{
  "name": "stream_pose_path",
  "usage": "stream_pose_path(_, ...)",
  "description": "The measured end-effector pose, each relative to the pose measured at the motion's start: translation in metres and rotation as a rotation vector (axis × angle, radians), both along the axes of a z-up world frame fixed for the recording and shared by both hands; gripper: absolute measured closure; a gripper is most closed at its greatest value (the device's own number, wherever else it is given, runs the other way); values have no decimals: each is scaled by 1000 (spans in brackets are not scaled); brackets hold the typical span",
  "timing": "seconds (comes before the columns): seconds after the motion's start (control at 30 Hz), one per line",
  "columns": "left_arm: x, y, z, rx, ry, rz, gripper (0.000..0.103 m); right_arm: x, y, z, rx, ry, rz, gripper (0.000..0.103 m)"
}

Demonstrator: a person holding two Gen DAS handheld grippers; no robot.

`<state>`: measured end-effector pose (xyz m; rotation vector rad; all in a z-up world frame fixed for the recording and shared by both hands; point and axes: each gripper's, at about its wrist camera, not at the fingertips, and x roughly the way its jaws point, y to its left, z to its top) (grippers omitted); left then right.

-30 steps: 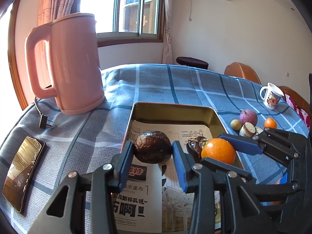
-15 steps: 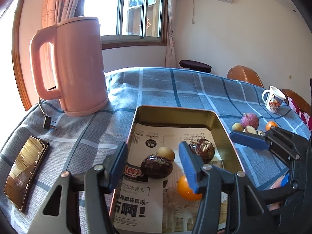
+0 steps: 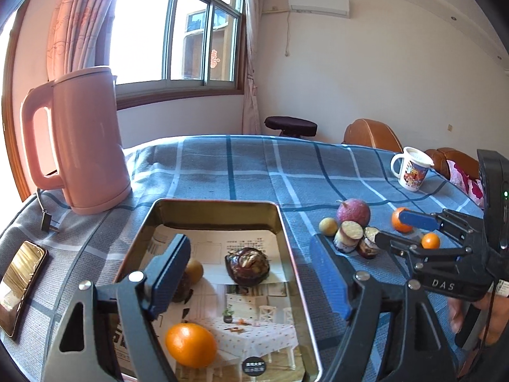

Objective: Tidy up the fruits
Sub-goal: 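Withdraw both tools from the tin and grasp a round tan slice with the right tool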

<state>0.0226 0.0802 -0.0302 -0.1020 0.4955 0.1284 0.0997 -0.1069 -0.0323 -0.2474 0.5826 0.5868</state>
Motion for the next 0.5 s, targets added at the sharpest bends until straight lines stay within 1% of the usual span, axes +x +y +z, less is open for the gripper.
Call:
stream_pose_path(0.07, 3, -9, 0, 9, 5, -17, 23, 8, -6, -4, -22, 15, -32, 41)
stream_pose_path(0.13, 4, -17, -1, 17, 9, -30, 23, 16, -9, -9, -28, 48, -43, 41)
stream_pose_path(0.17, 5, -21, -1, 20, 12, -37, 21, 20, -10, -11, -25, 69, -44, 41)
stream_pose_path(0.23, 6, -27, -2, 29, 15, -50, 20, 26, -10, -12, -7, 108, -36, 41)
stream_pose_path(0.3, 7, -32, -2, 38, 18, -60, 20, 30, -8, -15, -3, 121, -26, 41)
stream_pose_path(0.43, 8, -39, -2, 43, 23, -72, 20, 36, 1, -20, -21, 155, -2, 41)
stream_pose_path(0.47, 9, -40, -2, 45, 26, -76, 20, 39, 3, -23, -32, 174, 2, 42)
stream_pose_path(0.5, 10, -42, -2, 47, 26, -79, 20, 43, 5, -25, -44, 189, -7, 52)
